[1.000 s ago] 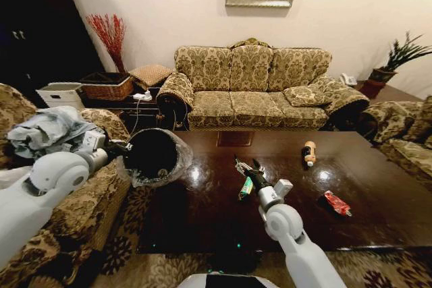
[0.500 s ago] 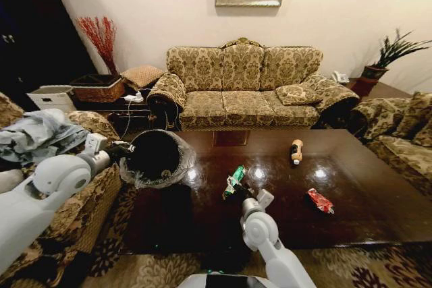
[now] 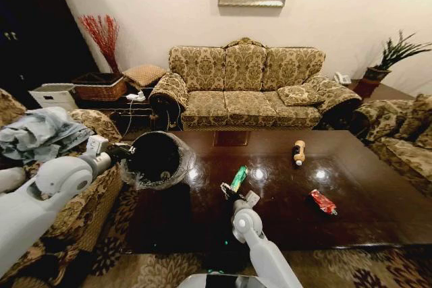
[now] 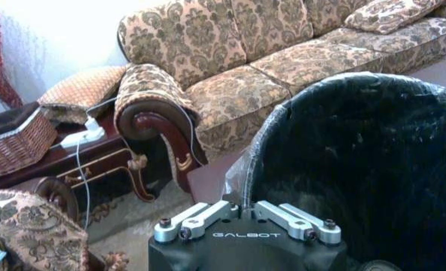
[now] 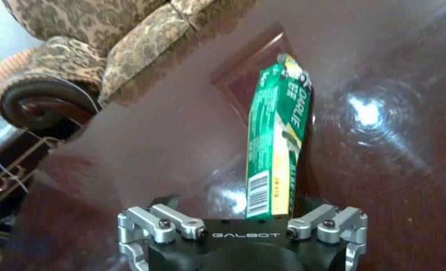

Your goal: Move to the front of the table and place the trash on the table into the trash bin.

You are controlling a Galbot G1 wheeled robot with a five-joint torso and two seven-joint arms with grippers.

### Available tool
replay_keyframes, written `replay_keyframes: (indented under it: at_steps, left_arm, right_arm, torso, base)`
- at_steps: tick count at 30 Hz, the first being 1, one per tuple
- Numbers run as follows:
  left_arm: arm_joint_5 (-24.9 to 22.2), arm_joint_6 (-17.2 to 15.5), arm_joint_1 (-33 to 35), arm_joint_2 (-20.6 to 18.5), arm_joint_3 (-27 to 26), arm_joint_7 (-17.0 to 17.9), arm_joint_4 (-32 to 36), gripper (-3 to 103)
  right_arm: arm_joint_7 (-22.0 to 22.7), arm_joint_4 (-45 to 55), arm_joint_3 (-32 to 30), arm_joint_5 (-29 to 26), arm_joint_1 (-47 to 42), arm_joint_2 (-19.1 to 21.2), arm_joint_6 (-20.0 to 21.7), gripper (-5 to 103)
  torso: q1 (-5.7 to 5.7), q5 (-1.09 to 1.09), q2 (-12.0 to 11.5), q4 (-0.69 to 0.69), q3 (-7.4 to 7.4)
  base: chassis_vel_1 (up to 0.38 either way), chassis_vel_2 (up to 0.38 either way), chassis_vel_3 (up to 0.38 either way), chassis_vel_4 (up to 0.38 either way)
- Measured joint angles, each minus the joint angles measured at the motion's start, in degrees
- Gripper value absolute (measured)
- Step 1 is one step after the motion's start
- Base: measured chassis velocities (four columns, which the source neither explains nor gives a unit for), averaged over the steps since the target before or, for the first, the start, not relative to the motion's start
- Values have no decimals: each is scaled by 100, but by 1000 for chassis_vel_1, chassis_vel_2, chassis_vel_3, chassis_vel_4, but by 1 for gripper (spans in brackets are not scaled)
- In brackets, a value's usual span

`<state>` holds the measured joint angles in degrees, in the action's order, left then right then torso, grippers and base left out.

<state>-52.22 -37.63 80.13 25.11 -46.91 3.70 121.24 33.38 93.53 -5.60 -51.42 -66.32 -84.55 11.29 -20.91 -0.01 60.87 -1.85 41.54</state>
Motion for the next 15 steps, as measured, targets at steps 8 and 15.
replay_keyframes:
  at_steps: [8,15]
  left_arm:
    - [0,32,5,16,1,-39,46,0]
    - [16,64,-5,31,22,-43,23,0]
  right_arm:
    - [-431,-604,-126,80,243,-197,-52,92]
    - [-466,-455,-110,129,108,-115,-43,73]
  torso:
    - [2,-2,2,4,-3]
    - [0,2,0,0,0]
  base:
    - [0,0,0,0]
    - [0,0,0,0]
